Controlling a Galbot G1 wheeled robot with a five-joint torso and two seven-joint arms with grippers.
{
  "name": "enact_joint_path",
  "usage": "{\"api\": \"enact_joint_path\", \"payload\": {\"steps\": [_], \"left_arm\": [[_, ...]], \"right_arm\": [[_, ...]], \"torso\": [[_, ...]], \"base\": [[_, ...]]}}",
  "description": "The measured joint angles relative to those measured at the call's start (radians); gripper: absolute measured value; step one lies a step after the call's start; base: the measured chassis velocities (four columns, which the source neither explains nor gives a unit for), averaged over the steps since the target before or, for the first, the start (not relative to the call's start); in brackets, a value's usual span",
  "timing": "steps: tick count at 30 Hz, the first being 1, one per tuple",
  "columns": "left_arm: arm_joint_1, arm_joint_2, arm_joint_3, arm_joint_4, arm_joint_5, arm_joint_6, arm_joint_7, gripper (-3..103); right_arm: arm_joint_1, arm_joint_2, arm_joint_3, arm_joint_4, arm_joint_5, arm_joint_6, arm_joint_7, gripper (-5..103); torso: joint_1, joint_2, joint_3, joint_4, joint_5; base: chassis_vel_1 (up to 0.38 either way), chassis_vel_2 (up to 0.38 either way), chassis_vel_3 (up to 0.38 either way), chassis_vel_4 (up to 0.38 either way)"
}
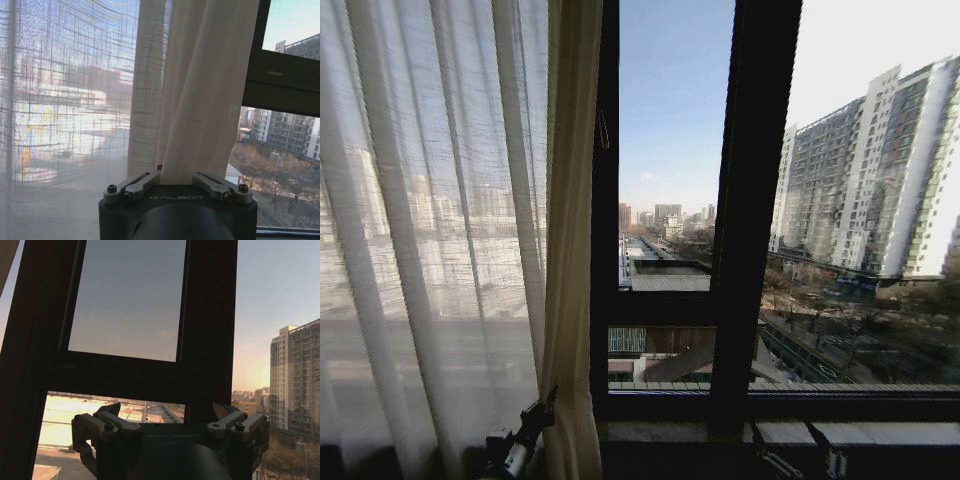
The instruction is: Open the curtains by pulling them apart, changing their state from closed to fully open.
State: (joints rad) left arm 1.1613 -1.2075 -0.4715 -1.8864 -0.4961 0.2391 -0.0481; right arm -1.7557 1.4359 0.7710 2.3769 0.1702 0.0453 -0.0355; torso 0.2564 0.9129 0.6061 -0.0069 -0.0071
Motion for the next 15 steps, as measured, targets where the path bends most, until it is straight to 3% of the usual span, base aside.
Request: {"api": "enact_joint_path", "payload": {"steps": [15], "left_arm": [[0.029, 0.004, -0.02, -0.026, 0.0, -0.002, -0.001, 0]], "right_arm": [[-0.01, 0.012, -0.008, 0.013, -0.016, 0.003, -0.003, 100]], "torso": [[0.0, 0.0, 0.0, 0.0001, 0.0002]], "base": [[0.162, 0.159, -0.166, -0.148]]}}
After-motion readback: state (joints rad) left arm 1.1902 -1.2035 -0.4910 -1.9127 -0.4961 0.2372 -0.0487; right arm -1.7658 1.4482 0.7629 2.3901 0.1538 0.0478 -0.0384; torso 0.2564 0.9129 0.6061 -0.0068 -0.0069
